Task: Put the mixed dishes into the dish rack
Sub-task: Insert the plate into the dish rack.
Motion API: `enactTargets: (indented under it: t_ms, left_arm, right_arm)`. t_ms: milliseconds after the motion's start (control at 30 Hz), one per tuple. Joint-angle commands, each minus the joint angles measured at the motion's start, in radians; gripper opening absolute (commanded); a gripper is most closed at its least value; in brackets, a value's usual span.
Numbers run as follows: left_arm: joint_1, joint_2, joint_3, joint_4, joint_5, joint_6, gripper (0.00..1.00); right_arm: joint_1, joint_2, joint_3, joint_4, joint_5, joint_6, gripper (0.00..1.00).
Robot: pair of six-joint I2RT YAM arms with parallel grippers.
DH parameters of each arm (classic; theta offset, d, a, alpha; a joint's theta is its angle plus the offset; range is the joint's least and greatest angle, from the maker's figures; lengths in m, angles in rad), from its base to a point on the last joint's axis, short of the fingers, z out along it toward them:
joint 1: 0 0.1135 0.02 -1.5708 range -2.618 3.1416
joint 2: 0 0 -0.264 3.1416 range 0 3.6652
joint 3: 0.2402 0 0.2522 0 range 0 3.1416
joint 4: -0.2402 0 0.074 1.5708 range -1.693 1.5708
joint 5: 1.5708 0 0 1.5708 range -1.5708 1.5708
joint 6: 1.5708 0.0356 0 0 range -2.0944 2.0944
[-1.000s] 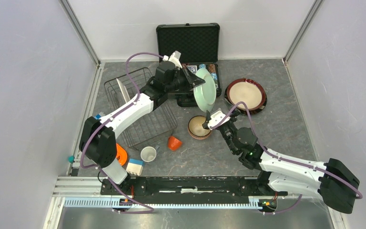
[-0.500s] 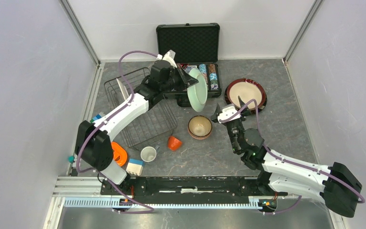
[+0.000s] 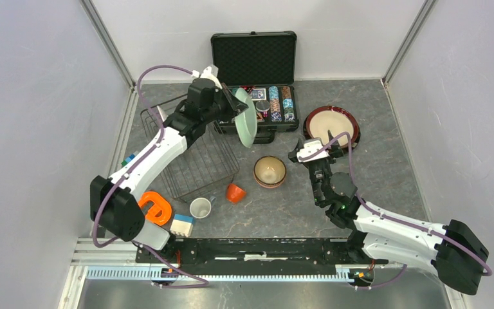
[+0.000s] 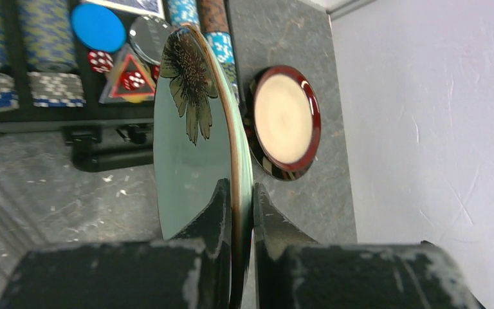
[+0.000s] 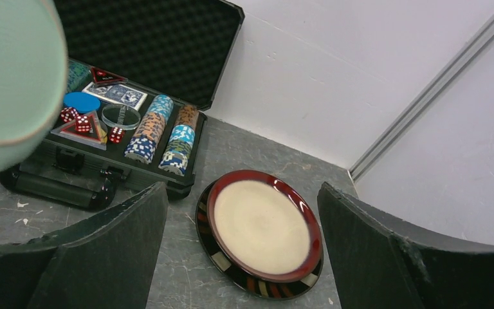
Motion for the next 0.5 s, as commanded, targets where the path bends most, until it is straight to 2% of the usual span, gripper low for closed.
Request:
enactTargets:
  t_ms: [0,133,467]
  left_arm:
    - [0.029,-0.109,0.077,0.085,-0.055,0.057,0.02]
    - [0.045,-0.136,0.072,0.064,-0.095,0.065,0.02]
    - [0.089,-0.221,0.038,-0.009,-0.302,0.111,0.02]
  right_arm:
    - [-0.008,-0.008,-0.006,0.034,0.027,0.028,0.90]
    - [-0.011,-0.005,-0.006,0.028,0.027,0.032,0.90]
    - [-0.021,0.001,-0.007,0.011,0.035,0.041,0.91]
